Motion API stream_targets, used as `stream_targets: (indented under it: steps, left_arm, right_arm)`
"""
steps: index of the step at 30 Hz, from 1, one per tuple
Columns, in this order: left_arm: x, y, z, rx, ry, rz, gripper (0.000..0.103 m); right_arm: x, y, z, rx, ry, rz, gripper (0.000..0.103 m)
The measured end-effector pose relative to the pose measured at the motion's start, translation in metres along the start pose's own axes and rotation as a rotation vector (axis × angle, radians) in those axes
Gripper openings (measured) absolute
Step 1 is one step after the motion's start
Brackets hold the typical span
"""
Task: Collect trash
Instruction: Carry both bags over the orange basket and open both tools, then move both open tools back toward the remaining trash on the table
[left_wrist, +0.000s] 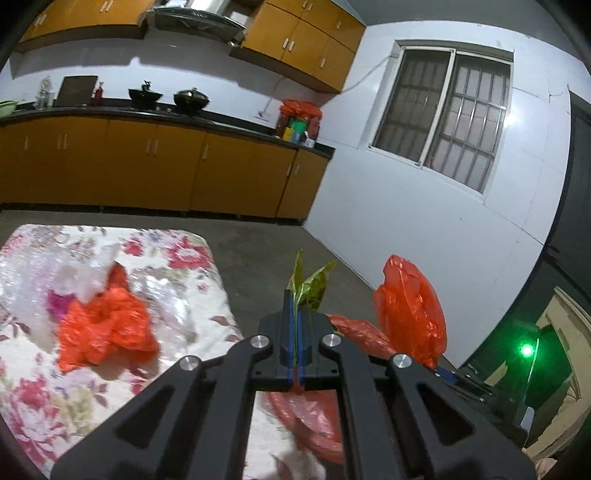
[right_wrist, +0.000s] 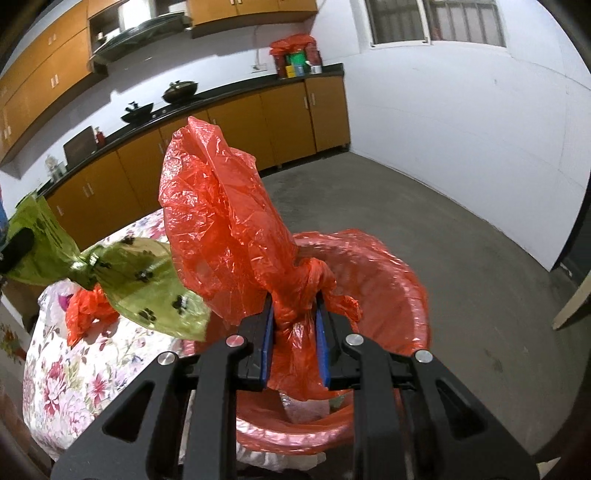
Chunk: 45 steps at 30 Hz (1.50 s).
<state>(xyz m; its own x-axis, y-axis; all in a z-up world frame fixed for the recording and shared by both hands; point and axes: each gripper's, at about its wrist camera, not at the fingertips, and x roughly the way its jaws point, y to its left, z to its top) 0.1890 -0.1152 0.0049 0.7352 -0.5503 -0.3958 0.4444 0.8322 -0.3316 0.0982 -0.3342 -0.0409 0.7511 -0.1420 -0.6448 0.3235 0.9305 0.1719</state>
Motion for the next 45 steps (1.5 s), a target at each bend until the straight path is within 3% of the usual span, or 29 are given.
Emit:
stream_targets:
  steps: [24,28,30,33,45]
  left_arm:
    - [0.071,-0.030,-0.034,0.018,0.140,-0.056,0.004]
    - [0.080,-0.032,-0.040,0.013,0.169,-0.066,0.015]
    - [0.083,-0.033,-0.043,0.014,0.179,-0.066,0.019]
    - [0.086,-0.031,-0.046,0.012,0.190,-0.064,0.021]
    - [0.067,-0.001,-0.042,-0.013,0.158,0.033,0.042]
  right_arm:
    - [0.023,-0.033,0.009,0.125,0.056,-0.001,0.024]
    - [0.026,-0.033,0.009,0.121,0.060,0.005,0.030]
    - [0.027,-0.033,0.008,0.120,0.059,0.008,0.041]
    - [0.027,-0.032,0.007,0.116,0.053,0.011,0.049]
    - [0.022,-0.029,0.001,0.083,0.049,-0.003,0.050]
